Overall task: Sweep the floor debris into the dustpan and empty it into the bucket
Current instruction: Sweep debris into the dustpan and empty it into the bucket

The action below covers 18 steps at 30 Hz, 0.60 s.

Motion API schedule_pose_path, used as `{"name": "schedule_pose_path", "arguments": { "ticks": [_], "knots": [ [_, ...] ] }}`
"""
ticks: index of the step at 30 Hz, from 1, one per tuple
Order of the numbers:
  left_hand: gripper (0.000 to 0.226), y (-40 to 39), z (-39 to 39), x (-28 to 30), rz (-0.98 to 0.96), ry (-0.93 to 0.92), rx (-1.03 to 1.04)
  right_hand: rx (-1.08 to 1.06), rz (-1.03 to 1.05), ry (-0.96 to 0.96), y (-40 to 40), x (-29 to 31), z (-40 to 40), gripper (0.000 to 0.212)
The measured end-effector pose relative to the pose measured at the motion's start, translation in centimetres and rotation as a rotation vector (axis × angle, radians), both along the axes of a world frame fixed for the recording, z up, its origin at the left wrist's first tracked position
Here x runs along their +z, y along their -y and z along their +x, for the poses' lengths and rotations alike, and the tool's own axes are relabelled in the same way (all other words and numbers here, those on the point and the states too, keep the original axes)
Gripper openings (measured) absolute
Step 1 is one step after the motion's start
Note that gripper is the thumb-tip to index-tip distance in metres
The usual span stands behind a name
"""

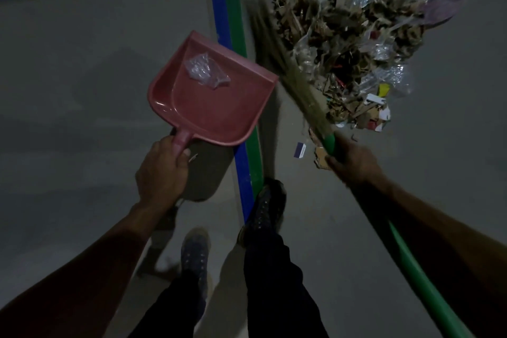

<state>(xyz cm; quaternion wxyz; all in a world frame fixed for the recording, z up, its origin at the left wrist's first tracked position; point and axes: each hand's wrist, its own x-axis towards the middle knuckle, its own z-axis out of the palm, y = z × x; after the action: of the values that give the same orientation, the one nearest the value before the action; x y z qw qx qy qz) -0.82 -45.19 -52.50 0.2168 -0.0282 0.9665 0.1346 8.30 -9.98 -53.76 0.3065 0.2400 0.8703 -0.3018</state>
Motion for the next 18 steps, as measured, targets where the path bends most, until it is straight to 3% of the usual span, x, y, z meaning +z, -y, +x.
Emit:
{"name": "schedule_pose_path", "arguments": {
  "ticks": [4, 8, 14, 18],
  "knots": [
    [0.033, -1.5, -0.2, 1.3, 0.013, 0.012, 0.04, 0.099, -0.053, 0.194, 2.5, 1.0, 7.7, 0.066],
    [0.033, -3.1, -0.6, 1.8, 0.01, 0.008, 0.0, 0.133, -0.005, 0.396, 0.6, 0.5, 11.8, 0.065],
    [0.033, -4.2, -1.9, 1.0, -0.044, 0.002, -0.017, 0.051, 0.128, 0.174, -6.8, -1.5, 4.8, 0.044],
    [0.032, -4.3, -3.4, 1.5, -0.09, 0.021, 0.008, 0.124, 0.165, 0.019, -8.2, -0.1, -0.6, 0.047]
  ]
}}
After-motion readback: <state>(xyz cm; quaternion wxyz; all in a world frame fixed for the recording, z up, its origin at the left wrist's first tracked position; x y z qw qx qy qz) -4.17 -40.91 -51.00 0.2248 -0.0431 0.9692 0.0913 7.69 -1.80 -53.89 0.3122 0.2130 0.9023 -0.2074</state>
